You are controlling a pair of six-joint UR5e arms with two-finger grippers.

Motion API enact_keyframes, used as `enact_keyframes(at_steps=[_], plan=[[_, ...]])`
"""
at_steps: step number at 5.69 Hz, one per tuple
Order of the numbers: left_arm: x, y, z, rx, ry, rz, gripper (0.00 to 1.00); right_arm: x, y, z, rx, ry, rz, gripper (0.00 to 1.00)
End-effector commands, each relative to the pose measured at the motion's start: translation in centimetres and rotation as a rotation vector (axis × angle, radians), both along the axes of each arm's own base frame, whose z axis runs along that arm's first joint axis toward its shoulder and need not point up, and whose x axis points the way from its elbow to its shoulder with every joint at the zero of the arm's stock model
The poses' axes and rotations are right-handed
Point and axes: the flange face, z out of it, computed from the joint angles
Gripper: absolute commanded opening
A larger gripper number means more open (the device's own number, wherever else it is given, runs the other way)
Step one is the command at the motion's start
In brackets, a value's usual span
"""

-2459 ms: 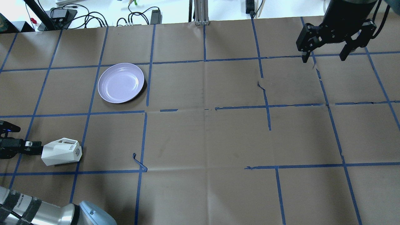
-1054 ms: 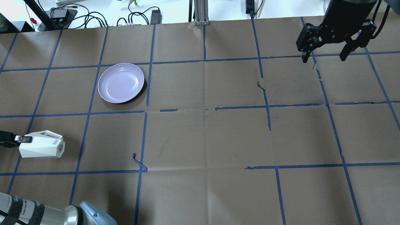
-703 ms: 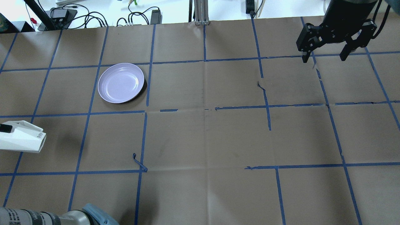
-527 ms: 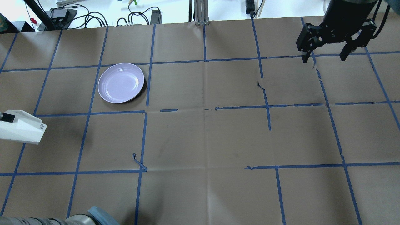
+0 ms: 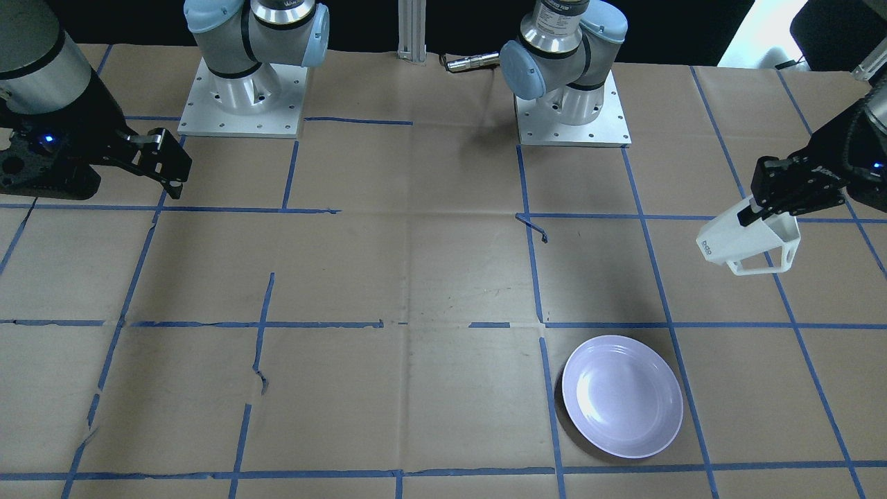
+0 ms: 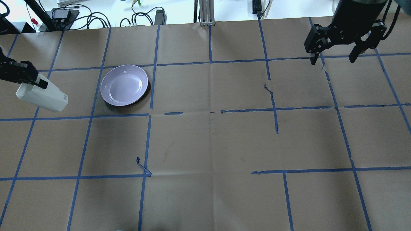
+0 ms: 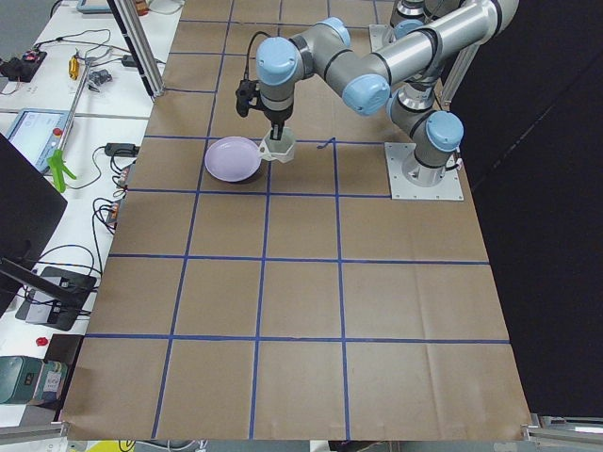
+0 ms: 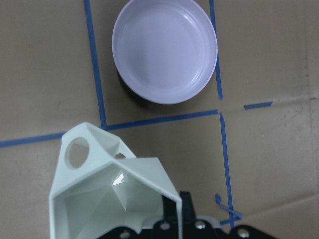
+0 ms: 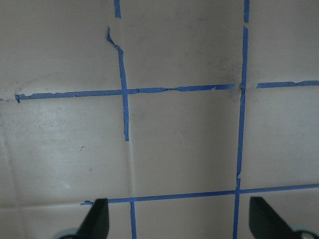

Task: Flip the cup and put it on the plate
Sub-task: 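Lift the white mug with the left gripper and carry it over the plate, then lower the white mug onto the lavender plate and open the left gripper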

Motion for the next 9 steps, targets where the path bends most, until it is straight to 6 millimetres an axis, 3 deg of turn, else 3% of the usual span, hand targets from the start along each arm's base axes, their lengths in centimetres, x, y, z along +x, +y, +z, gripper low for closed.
enact_keyframes(at_steps=[1,2,3,4,5,6,7,8,9], plan=[[-7.8,-4.7,-1.9,-0.096,-0.144,-0.145,0.00,0.0,0.0,-0.1,0.002,0.000,0.000,1.00],[-12.8,-6.7,-4.9,-0.090,-0.223,-0.244,0.00,0.0,0.0,0.0,0.000,0.000,0.000,1.00],[-16.6,-8.9,-8.2,-0.116,-0.271,-0.269,0.00,0.0,0.0,0.0,0.000,0.000,0.000,1.00],[-17.8,-10.3,-11.1,-0.118,-0.274,-0.288,0.00,0.0,0.0,0.0,0.000,0.002,0.000,1.00],[-17.4,-11.3,-14.0,-0.085,-0.302,-0.297,0.00,0.0,0.0,0.0,0.000,0.000,0.000,1.00],[-17.3,-11.9,-15.9,-0.067,-0.310,-0.300,0.00,0.0,0.0,0.0,0.000,0.000,0.000,1.00],[-17.2,-11.7,-16.1,-0.060,-0.309,-0.307,0.00,0.0,0.0,0.0,0.000,0.000,0.000,1.00],[-16.8,-11.7,-16.1,-0.045,-0.332,-0.309,0.28,0.0,0.0,0.0,0.000,0.000,0.000,1.00],[-16.5,-11.8,-16.0,-0.042,-0.365,-0.306,0.99,0.0,0.0,0.0,0.000,0.000,0.000,1.00]])
